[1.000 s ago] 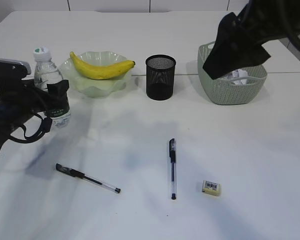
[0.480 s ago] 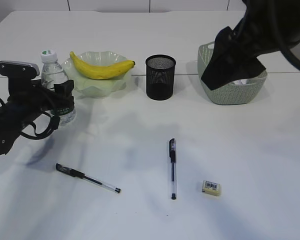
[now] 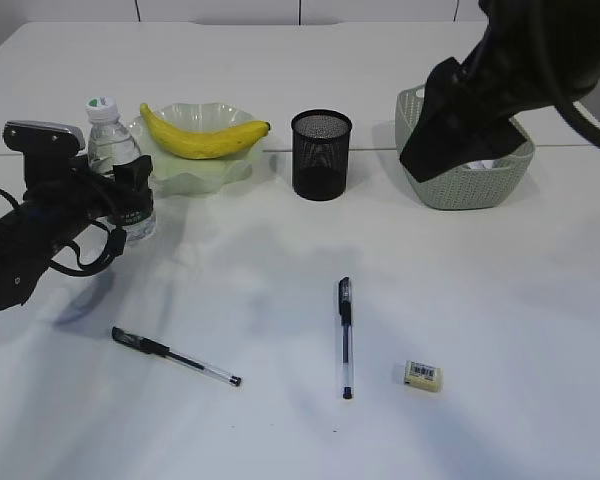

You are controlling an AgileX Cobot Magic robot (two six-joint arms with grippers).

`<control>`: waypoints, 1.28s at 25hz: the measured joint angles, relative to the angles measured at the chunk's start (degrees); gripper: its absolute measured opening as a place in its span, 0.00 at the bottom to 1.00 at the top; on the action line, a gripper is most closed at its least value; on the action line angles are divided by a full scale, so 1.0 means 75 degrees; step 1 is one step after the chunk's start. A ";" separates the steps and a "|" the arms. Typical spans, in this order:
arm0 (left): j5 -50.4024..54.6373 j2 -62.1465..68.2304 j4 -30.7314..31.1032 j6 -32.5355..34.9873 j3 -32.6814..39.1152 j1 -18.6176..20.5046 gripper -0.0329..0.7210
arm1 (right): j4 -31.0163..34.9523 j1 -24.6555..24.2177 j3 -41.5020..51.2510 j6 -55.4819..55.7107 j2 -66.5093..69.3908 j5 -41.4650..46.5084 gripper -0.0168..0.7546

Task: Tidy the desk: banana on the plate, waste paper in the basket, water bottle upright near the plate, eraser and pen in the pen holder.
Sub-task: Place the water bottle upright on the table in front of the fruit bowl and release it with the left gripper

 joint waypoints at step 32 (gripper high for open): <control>-0.0271 -0.0747 0.0049 0.0003 0.1372 0.0000 0.87 | 0.0057 0.0000 0.0000 0.0060 0.0000 -0.0128 0.74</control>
